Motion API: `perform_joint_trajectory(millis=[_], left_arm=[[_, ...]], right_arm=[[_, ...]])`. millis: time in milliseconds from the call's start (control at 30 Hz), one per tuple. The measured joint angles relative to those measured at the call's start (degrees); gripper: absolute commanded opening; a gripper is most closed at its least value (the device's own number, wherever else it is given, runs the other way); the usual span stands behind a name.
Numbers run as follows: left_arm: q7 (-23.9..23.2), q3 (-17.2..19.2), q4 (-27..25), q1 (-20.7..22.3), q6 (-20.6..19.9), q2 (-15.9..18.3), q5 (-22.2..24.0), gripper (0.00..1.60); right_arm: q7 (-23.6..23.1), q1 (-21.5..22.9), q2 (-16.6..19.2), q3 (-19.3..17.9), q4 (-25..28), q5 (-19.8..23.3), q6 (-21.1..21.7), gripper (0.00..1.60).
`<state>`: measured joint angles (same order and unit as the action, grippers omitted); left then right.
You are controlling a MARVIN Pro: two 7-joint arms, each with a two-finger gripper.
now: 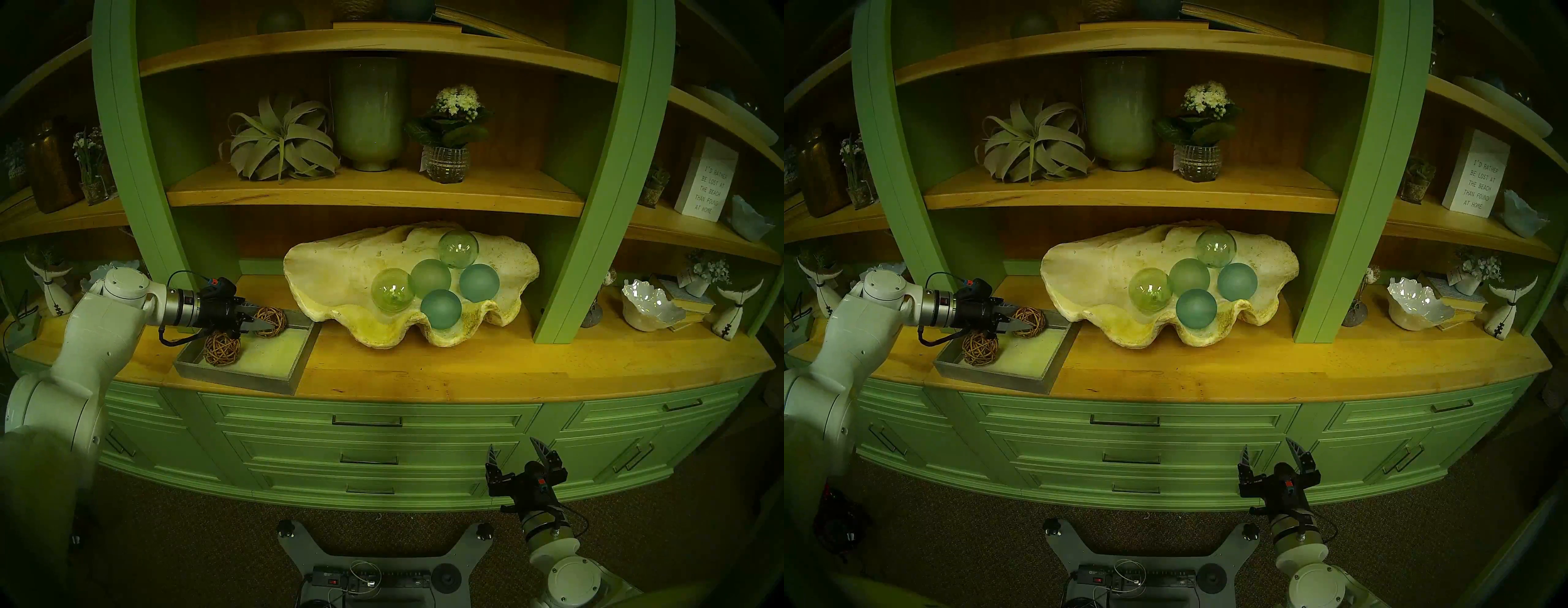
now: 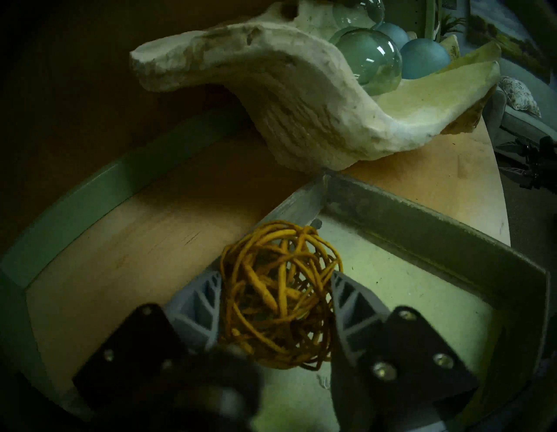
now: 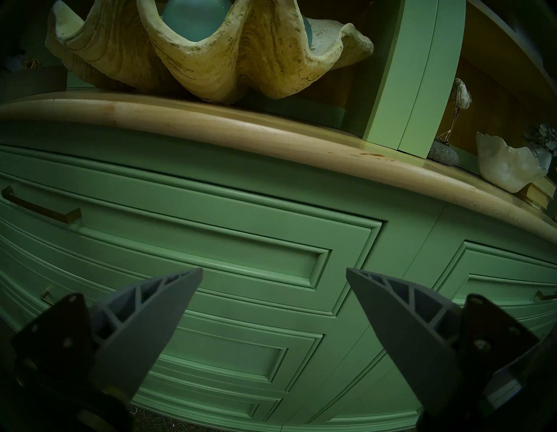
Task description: Put wooden balls into bowl
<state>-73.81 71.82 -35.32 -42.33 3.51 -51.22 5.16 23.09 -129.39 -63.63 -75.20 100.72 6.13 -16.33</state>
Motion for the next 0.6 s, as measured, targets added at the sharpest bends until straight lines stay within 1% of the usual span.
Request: perform_joint_trajectory(millis=[167,333,600], left_arm=[[-1.39,-0.02,-0.28,0.03,0.78,-0.02,0.03,0.00],[-3.55,0.69,-2.77,-0.97,1.00,0.60,0.85,0.00],[-7.65,3.14,-10.03,-1.31,2.16,3.37,2.53,0.00]], right_arm=[[0.00,0.00,0.00,0.00,0.01,0.00,0.00,1.60],[0.00,0.01,0.00,0.00,0.00,0.00,0.00,1.60],[0.00,0.02,-0.01,0.02,-0.14,0.00,-0.01,1.60]])
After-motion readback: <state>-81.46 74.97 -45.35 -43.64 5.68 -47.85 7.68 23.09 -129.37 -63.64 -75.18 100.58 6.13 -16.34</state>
